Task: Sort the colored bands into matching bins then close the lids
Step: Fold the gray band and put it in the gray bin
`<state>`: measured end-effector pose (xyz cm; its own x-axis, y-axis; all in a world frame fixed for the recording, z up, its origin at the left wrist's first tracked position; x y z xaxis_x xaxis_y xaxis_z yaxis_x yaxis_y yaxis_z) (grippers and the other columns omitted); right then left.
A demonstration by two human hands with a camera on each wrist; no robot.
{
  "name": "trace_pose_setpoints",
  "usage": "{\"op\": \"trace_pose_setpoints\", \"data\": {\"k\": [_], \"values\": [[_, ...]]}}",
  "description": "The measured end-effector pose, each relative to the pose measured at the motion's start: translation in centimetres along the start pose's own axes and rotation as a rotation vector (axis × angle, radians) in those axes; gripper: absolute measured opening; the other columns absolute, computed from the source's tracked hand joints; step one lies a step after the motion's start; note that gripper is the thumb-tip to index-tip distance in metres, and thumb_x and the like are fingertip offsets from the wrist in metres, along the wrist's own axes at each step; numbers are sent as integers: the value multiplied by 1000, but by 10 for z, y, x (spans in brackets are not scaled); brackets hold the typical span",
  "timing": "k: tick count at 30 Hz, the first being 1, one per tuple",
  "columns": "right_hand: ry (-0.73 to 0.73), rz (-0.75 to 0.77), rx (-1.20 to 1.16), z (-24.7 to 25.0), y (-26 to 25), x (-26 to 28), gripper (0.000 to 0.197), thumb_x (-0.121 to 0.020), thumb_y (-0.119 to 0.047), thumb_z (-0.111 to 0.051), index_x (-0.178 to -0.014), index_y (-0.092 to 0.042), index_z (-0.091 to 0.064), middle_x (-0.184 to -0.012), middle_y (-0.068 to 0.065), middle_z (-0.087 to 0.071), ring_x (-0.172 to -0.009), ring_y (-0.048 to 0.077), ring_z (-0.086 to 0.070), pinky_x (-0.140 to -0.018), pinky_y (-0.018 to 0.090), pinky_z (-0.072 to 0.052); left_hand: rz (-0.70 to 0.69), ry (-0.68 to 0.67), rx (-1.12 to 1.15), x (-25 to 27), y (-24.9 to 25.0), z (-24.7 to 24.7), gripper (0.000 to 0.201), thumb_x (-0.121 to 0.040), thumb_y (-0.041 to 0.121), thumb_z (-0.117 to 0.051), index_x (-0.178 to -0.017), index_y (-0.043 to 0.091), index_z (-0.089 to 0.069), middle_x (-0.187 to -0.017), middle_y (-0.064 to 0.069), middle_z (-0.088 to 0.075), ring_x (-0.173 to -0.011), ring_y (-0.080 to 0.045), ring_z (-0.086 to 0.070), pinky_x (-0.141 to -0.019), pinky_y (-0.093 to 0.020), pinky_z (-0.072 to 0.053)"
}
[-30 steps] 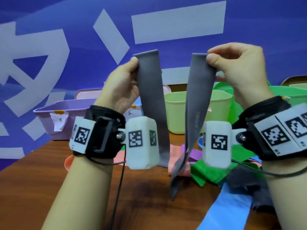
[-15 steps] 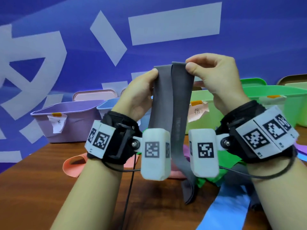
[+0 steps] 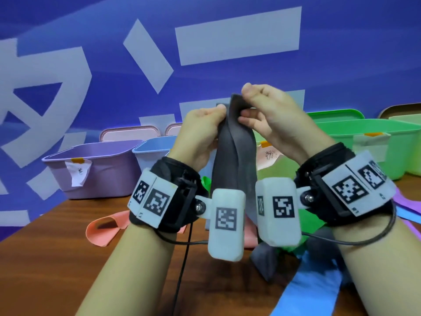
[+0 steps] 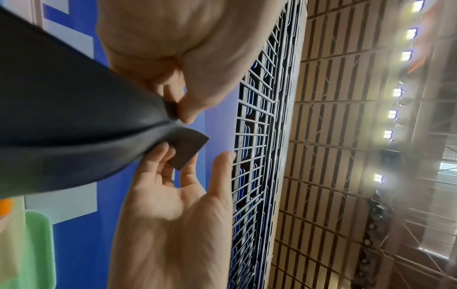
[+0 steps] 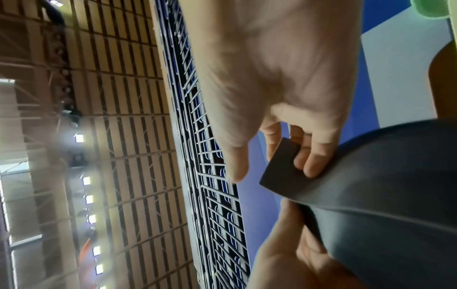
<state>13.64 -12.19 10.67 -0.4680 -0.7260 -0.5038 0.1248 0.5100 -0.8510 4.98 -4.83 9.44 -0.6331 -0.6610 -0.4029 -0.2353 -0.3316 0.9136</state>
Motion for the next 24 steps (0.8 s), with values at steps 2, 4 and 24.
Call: {"op": "trace_pose_setpoints", "data": {"k": [2, 4, 24], "values": [[23, 19, 76, 2, 3, -1, 20, -87, -26, -62, -98, -18, -47, -94, -1, -54, -79, 6, -58, -81, 22, -50, -5, -50, -9, 2, 1, -2, 30, -100, 19, -40, -80, 9, -59, -74, -11, -49, -54, -11, -44, -54, -22, -35], [79, 51, 199, 6, 6, -2, 37, -80, -28, -70, -103, -20, -43, -99, -1, -55, -85, 9, -59, -83, 27, -49, -13, -124, -31, 3, 2, -3, 32, -101, 18, -40, -74, 10, -57, -68, -5, -55, -51, -7, -46, -51, -17, -37], [77, 202, 159, 9, -17, 5, 26, -86, 5, -57, -81, -19, -66, -74, -6, -68, -71, 9, -63, -69, 25, -54, 37, -2, 257, -12, -10, 15, 28, -102, 17, -35, -102, 17, -63, -65, 5, -51, -52, -6, -36, -58, -19, -39]]}}
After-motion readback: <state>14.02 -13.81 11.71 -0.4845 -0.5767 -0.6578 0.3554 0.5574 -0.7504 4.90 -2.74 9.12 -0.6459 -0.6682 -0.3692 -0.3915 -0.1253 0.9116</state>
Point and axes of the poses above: each hand's wrist, its own x-axis away from the middle knuckle, its own z-axis out of the back of the hand, y = z × x, the point moved 5 cm from there along -x, towards the middle knuckle
